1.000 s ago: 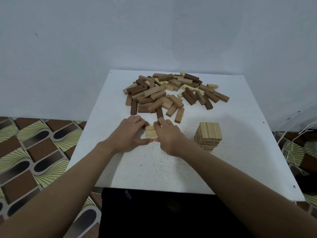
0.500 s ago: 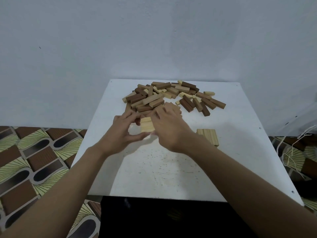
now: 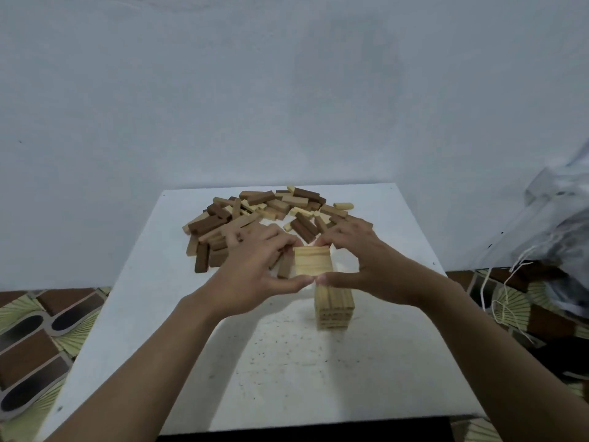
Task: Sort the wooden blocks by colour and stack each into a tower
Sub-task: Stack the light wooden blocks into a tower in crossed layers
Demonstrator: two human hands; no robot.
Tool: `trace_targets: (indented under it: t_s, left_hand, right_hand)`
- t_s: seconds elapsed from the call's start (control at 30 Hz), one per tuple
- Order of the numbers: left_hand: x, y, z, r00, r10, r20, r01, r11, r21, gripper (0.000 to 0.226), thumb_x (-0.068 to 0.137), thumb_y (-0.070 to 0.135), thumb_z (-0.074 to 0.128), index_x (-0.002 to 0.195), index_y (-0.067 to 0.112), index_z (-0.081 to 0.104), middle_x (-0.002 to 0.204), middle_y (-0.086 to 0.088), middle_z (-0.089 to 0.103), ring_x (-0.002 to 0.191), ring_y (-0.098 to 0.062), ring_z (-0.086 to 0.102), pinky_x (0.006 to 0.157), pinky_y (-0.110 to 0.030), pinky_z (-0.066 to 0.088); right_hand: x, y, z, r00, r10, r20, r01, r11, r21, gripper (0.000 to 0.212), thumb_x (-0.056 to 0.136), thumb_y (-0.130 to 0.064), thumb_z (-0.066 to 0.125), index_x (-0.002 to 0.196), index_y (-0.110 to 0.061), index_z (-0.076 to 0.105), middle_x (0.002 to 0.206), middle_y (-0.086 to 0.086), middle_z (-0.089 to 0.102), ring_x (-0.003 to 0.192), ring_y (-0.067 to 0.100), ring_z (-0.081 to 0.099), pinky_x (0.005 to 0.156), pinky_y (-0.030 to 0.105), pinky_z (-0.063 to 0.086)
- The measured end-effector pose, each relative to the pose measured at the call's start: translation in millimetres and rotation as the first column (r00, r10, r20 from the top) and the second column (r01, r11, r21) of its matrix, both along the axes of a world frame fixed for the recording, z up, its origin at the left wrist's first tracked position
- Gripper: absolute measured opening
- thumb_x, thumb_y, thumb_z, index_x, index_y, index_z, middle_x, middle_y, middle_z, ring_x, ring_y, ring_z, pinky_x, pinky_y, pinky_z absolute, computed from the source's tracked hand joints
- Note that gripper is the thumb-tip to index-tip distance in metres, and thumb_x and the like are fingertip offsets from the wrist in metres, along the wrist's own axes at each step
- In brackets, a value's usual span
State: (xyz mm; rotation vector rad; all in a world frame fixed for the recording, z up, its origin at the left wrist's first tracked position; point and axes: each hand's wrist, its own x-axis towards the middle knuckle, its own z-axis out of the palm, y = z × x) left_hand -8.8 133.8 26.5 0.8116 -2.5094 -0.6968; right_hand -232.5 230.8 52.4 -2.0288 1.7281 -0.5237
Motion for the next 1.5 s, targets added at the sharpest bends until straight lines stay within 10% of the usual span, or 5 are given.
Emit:
trace_targets:
  t_s: [0.23,1.5]
  left_hand:
    - [-24.6,23.3,-23.3,0.999,0.048,0.003,-0.047,0.999,-0.013,0.062,0.071,0.088,0.051,0.113,0.044,0.058,0.103,0.018,0.048,0.113,0.003,0.04,0.089,-0.035,0.017]
    - [-28.2,33.7,-39.7,0.997,0.065,0.035,-0.067,0.995,0.075,0.064,0.065,0.085,0.06,0.115,0.045,0.062,0.097,0.019,0.046,0.108,0.0,0.043,0.082,-0.032,0.016]
  right_hand:
    - [-21.9,19.2,-18.0,0.999,-0.013,-0.031,0.014,0.999,0.045,0.051,0.088,-0.054,0.065,0.133,-0.035,0.05,0.131,-0.019,0.041,0.126,0.001,0.022,0.112,0.04,0.031]
    - [-21.2,35.9,-46.4,0.988,-0.127,0.087,0.122,0.991,0.059,0.058,0.081,-0.048,0.074,0.132,-0.032,0.051,0.137,-0.015,0.047,0.123,0.004,0.036,0.1,0.023,0.037]
